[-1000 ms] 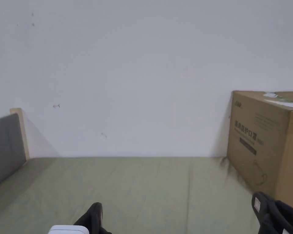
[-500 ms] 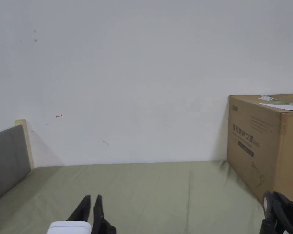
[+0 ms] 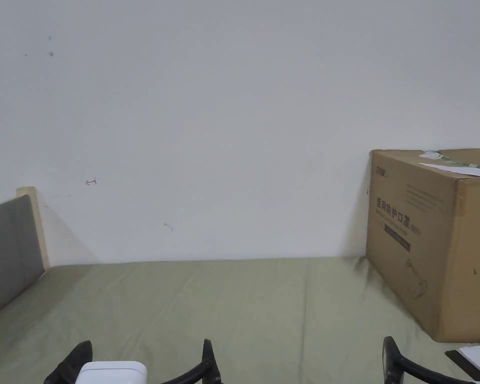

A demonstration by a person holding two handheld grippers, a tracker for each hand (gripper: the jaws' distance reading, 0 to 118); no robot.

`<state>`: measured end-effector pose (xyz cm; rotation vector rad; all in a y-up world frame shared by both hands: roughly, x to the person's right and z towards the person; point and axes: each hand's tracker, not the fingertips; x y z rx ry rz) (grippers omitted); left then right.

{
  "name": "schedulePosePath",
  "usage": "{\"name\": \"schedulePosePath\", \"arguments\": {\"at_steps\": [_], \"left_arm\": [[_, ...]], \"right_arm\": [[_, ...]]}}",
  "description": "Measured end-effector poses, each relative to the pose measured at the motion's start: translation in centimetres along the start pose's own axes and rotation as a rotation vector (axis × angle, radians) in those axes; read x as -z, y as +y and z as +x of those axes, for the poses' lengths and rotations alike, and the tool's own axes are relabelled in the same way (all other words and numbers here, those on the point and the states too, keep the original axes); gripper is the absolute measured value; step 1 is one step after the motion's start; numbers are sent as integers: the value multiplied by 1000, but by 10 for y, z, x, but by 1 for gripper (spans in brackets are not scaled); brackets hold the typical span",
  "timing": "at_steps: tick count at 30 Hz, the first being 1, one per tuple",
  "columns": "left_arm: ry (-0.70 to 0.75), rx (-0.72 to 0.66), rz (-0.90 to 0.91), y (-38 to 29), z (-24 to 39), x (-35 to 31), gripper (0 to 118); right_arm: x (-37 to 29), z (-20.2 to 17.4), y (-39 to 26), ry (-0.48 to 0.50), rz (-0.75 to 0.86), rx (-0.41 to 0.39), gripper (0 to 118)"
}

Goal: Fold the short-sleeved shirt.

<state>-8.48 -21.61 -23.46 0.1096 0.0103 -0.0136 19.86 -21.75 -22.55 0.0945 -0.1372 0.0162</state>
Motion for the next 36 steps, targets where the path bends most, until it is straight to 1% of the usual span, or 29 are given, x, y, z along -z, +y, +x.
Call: {"name": "schedulePosePath", "arguments": {"at_steps": [5,8,10,14,17,21,22,27,32,36], "left_arm": [[-34,-70,-16,-1,-10,4,118],[-27,-71,-32,-3,-13,8,118],[14,-46,-47,-5,-13,12,118],[42,-12,-65,-9,-11,17,118],[31,-34,-69,-8,-12,16,118],[18,-63,-157,-5,-11,22,118],[24,-63,-150,-6,-10,24,118],[57,-42,-228,-9,-3,32,118],[20,-94,-249,-11,-4,28,118],[25,-149,-283,-11,-6,25,118]], "right_arm": [[0,-6,-1,21,2,-28,118],[-2,-10,-3,39,18,-57,118],[-2,-14,-3,48,18,-69,118],[0,-19,-4,60,4,-72,118],[2,-21,-7,66,-10,-77,118],[4,-24,-11,78,-30,-106,118],[4,-25,-12,79,-32,-109,118],[5,-26,-14,80,-46,-99,118],[7,-27,-17,84,-65,-103,118],[7,-27,-19,90,-75,-103,118]]}}
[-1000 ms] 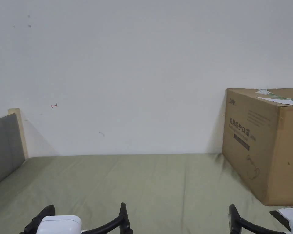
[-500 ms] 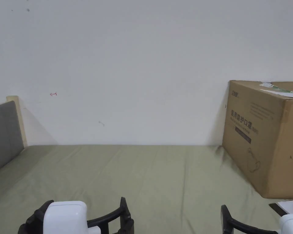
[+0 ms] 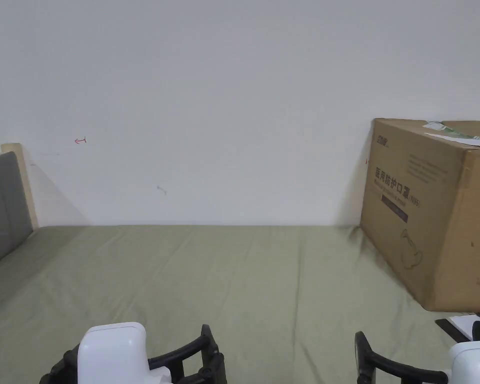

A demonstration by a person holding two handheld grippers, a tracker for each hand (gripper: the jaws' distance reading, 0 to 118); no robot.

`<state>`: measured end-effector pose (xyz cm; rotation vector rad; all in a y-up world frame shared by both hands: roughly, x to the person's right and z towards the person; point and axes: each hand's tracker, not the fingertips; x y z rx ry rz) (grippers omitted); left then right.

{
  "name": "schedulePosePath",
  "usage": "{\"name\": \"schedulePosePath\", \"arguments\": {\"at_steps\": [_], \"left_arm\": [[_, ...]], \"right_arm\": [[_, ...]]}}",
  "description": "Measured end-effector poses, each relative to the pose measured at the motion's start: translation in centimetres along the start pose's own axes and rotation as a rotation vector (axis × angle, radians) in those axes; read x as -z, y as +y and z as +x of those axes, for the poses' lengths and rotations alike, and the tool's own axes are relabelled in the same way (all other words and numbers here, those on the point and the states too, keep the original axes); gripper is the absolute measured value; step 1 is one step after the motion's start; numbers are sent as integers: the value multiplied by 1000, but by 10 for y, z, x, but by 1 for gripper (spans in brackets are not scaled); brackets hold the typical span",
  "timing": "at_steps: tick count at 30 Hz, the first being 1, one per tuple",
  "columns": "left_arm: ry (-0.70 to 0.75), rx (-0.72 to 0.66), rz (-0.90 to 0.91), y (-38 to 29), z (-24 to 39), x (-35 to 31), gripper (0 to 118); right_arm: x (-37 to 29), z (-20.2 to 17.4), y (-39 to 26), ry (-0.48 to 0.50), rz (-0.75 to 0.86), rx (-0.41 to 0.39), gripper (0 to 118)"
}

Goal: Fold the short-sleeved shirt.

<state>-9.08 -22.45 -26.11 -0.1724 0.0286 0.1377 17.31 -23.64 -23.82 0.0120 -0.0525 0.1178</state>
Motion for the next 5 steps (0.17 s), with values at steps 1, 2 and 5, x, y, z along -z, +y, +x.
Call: {"name": "schedulePosePath", "arguments": {"at_steps": [1,2,5], "left_arm": [[18,0,-10,1,1,2,118],[46,-2,-9,0,3,3,118],[103,15,-5,-3,3,9,118]], "right_arm": [[0,0,-1,8,-3,5,118],[0,0,-2,15,-6,8,118],[1,-2,-4,16,-14,6,118]]}}
